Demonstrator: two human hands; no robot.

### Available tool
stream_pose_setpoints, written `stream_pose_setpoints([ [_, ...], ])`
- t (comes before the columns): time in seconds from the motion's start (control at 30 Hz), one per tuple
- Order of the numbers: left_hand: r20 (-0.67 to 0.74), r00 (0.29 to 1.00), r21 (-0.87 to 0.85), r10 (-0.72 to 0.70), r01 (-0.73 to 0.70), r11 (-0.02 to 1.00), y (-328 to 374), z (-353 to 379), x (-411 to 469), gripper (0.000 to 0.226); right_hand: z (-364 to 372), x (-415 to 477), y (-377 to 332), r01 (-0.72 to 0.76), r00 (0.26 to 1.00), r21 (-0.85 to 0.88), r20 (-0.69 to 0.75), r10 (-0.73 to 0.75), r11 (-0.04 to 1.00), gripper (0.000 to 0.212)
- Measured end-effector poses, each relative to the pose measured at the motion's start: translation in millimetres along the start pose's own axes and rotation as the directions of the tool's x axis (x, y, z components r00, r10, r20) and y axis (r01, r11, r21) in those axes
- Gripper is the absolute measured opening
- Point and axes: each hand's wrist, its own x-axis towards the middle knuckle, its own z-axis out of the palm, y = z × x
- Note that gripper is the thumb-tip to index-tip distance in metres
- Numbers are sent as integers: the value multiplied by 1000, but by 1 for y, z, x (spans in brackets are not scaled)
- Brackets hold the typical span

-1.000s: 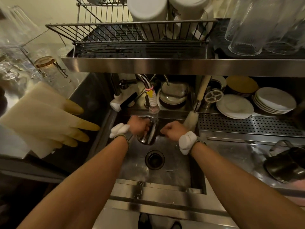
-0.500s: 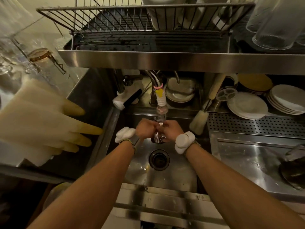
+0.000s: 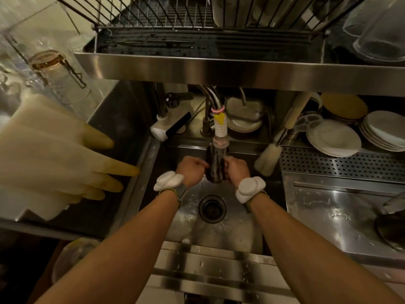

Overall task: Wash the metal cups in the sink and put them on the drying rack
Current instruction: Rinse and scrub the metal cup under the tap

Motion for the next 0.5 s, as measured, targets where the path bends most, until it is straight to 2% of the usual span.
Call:
stream_pose_setpoints([
  [0.13, -8, 1000, 38, -5, 6, 999, -8, -10, 6, 26, -1, -6, 1, 4, 998, -2, -60, -4, 1000, 38],
  [0.2, 26, 1000, 60, -6, 4, 998, -11, -13, 7, 26, -3, -7, 9, -40, 994, 52, -95, 45, 998, 38],
  [0.3, 75, 997, 90, 27, -34, 995, -11, -15, 6, 23, -8, -7, 15, -38, 988, 34, -150, 43, 999, 41],
  [0.5, 91, 995, 135, 27, -39, 990, -12, -19, 8, 25, -9, -7, 19, -18, 987, 76, -158, 30, 997, 40],
])
